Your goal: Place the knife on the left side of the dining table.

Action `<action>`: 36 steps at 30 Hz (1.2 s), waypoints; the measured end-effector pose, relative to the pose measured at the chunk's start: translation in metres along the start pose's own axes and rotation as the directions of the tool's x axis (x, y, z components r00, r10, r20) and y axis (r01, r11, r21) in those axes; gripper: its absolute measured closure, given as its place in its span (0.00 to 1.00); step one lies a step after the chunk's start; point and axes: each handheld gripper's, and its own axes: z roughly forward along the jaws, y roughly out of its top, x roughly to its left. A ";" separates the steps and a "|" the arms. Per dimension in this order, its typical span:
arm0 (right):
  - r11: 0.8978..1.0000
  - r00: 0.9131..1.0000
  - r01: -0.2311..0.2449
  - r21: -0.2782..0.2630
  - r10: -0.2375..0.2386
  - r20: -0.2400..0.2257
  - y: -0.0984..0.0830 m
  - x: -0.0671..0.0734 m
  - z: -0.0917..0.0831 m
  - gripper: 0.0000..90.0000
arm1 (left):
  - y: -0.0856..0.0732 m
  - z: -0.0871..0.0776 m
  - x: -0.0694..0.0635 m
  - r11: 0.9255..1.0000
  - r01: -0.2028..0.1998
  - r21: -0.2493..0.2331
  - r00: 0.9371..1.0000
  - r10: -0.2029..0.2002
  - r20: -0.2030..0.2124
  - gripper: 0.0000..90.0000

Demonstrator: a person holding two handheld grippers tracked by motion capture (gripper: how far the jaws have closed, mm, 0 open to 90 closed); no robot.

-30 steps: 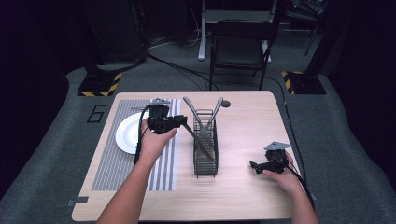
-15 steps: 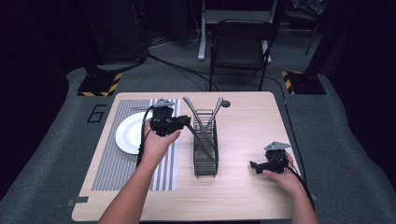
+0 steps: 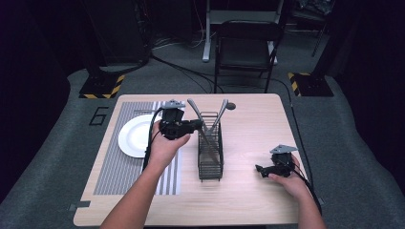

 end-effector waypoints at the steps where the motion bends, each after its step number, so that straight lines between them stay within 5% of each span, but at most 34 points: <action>1: 1.000 1.000 0.000 0.000 0.000 0.000 0.000 0.000 0.000 0.00 | 0.001 0.000 -0.003 1.000 -0.001 -0.001 1.000 0.001 0.006 0.92; 11: 1.000 1.000 0.000 0.000 0.000 0.000 0.000 0.000 0.000 0.00 | 0.012 -0.007 -0.016 0.998 -0.068 0.001 0.997 0.068 -0.028 0.93; 36: 1.000 1.000 0.001 0.001 -0.001 -0.001 0.000 0.000 0.000 0.00 | 0.043 -0.056 -0.021 0.995 -0.055 -0.082 0.997 0.051 -0.057 0.93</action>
